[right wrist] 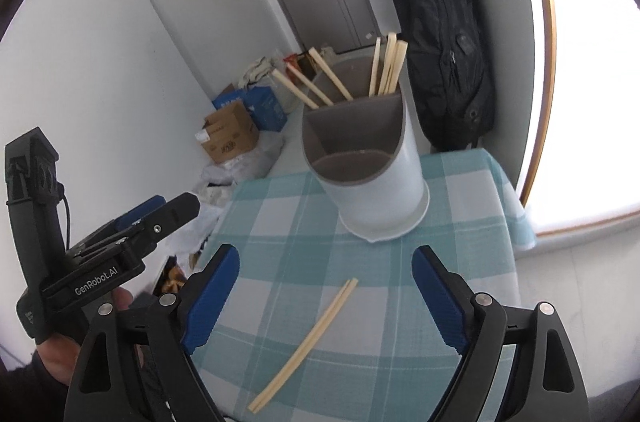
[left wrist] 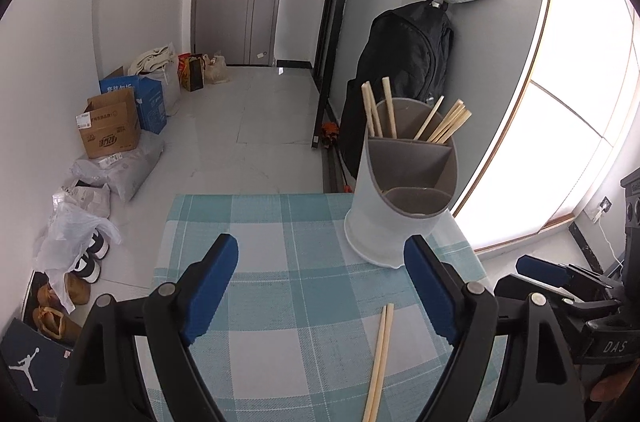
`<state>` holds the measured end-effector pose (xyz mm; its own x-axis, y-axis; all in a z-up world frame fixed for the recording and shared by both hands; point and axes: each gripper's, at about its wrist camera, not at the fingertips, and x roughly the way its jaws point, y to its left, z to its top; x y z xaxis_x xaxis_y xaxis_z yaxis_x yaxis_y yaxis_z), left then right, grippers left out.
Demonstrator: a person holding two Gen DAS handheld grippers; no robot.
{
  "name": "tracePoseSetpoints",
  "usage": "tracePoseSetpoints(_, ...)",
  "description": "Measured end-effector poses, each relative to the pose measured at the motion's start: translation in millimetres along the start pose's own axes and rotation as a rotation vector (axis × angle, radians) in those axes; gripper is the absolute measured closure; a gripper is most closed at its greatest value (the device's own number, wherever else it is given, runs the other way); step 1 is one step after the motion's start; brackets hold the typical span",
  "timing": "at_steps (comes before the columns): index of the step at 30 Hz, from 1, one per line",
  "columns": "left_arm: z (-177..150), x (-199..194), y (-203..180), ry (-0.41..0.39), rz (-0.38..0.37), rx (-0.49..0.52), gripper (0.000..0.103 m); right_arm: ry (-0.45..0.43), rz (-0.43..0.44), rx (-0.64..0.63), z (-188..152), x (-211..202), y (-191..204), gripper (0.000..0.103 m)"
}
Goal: Organize utensils
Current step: 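Withdraw both open tools and lower them toward the last chopsticks on the cloth, then close the right tool on a wooden chopstick and lift it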
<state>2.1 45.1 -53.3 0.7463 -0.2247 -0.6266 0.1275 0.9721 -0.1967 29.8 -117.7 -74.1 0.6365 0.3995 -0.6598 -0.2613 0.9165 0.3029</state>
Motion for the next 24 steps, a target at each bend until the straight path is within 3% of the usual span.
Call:
tracePoseSetpoints(6,-6,5,22,0.014,0.026,-0.042,0.021,0.203,-0.006,0.02,-12,51,1,0.016)
tracePoseSetpoints(9,-9,7,34,0.033,0.023,-0.096,0.021,0.287,-0.05,0.014,-17,76,2,0.042)
tracePoseSetpoints(11,-11,8,40,0.05,0.017,-0.121,0.021,0.331,-0.079,0.022,-21,91,0,0.046)
tracePoseSetpoints(13,-11,11,43,0.068,0.004,-0.132,0.021,0.362,-0.093,0.024,-24,102,0,0.058)
tracePoseSetpoints(18,-15,14,49,0.096,0.007,-0.144,0.021,0.452,-0.145,0.016,-33,124,0,0.069)
tracePoseSetpoints(24,-18,15,64,0.124,-0.012,-0.224,0.021,0.469,-0.245,-0.067,-35,128,9,0.081)
